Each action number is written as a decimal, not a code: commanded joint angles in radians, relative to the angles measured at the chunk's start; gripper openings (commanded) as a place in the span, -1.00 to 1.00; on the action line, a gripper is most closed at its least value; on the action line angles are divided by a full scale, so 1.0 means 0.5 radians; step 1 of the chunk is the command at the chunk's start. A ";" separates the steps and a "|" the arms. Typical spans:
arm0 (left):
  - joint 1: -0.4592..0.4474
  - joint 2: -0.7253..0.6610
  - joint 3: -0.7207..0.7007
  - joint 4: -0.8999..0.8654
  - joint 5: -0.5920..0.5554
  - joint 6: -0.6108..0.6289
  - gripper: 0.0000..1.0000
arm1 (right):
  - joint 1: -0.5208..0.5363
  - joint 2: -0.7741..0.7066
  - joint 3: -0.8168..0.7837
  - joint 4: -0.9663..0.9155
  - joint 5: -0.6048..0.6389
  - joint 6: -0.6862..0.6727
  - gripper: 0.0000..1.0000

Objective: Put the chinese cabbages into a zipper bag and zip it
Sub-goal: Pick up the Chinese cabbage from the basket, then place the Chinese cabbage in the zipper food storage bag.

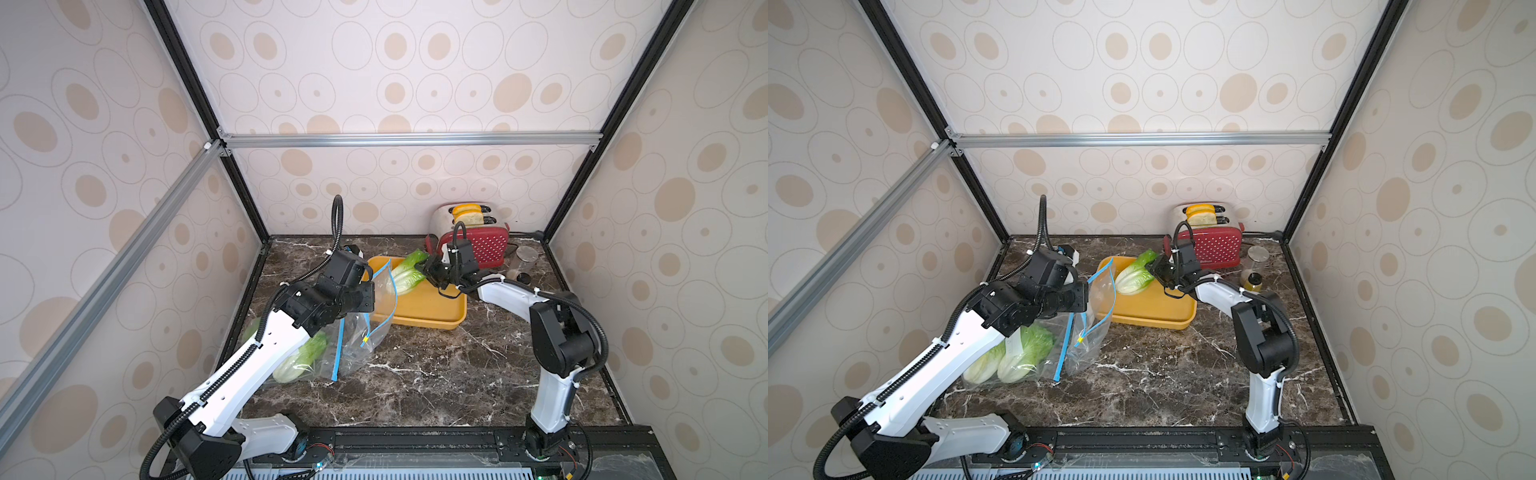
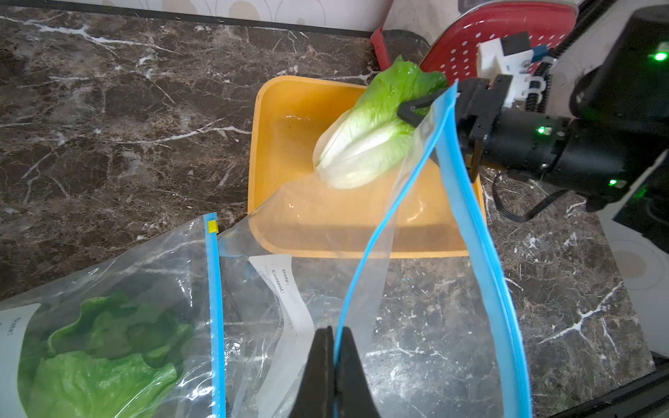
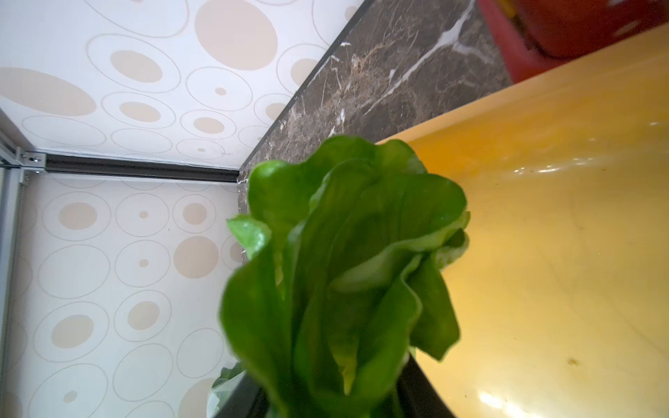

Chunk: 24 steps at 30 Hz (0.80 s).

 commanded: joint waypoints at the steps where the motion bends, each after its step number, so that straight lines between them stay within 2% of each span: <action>1: 0.016 0.034 0.119 0.025 0.034 -0.070 -1.00 | -0.039 -0.245 -0.085 -0.011 -0.011 -0.080 -0.14; 14: 0.017 0.371 0.220 0.257 0.270 -0.259 -1.00 | -0.126 -0.991 -0.183 -0.451 -0.070 -0.332 -0.15; 20: 0.010 0.443 0.261 0.298 0.297 -0.291 -1.00 | -0.117 -1.185 -0.041 -0.706 -0.049 -0.492 -0.14; 24: -0.002 0.465 0.279 0.306 0.294 -0.304 -1.00 | -0.083 -1.225 0.031 -0.748 -0.072 -0.521 -0.14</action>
